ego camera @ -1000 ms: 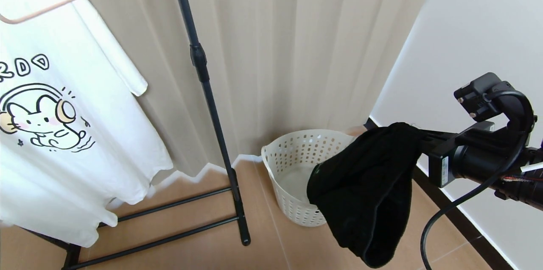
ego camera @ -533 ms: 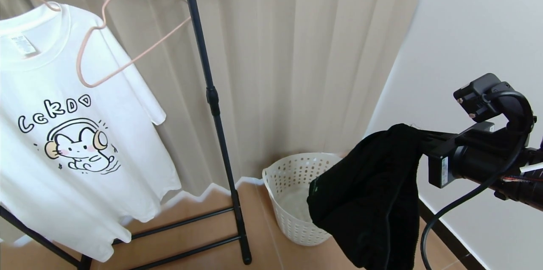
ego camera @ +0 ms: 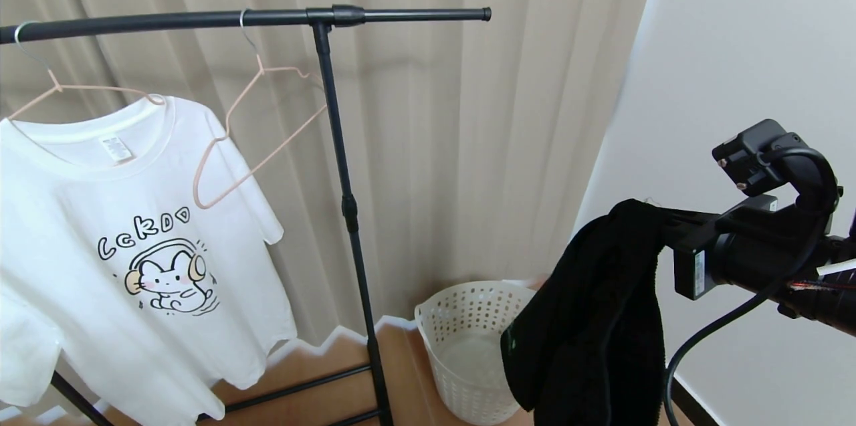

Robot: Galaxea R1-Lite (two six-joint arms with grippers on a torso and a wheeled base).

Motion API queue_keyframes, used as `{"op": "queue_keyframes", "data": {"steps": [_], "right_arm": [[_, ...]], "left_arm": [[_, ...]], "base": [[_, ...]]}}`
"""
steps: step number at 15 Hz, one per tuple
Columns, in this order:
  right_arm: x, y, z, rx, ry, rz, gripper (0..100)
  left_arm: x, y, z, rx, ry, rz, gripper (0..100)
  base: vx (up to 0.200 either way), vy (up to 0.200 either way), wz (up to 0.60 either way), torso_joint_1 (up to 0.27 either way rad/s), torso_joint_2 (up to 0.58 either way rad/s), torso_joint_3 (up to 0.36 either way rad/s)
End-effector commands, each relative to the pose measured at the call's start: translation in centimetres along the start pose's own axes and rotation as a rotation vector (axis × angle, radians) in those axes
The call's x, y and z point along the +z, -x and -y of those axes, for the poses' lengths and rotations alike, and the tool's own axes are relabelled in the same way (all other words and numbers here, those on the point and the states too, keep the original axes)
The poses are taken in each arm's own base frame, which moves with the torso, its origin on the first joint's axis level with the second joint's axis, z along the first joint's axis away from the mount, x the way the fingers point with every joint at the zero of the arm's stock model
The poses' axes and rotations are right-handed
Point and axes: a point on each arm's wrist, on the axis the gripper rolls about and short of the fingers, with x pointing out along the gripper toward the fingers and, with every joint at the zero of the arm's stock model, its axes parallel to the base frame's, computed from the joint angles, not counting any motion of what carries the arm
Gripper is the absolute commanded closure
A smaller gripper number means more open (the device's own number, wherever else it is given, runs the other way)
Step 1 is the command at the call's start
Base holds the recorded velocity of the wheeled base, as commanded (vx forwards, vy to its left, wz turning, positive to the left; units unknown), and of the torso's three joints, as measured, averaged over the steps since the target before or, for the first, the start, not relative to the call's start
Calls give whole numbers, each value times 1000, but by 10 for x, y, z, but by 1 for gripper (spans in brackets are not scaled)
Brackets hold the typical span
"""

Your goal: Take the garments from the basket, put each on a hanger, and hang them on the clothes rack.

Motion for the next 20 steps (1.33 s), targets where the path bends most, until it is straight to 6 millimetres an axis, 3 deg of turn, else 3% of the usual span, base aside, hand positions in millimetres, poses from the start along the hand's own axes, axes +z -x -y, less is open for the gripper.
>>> {"op": "queue_keyframes", "data": {"steps": [1,12,20], "right_arm": [[-1,-1,0,2,1,-4,100],[-1,0,0,1,1,-3,100],[-2,0,0,0,2,-8,100]], "left_arm": [[0,0,0,0,0,-2,0],[0,0,0,0,0,-2,0],[0,0,0,0,0,-2,0]], "base": [[0,0,0,163,-515,-149],[0,0,0,214,-555,-346],[0,0,0,167,-391,-346]]}}
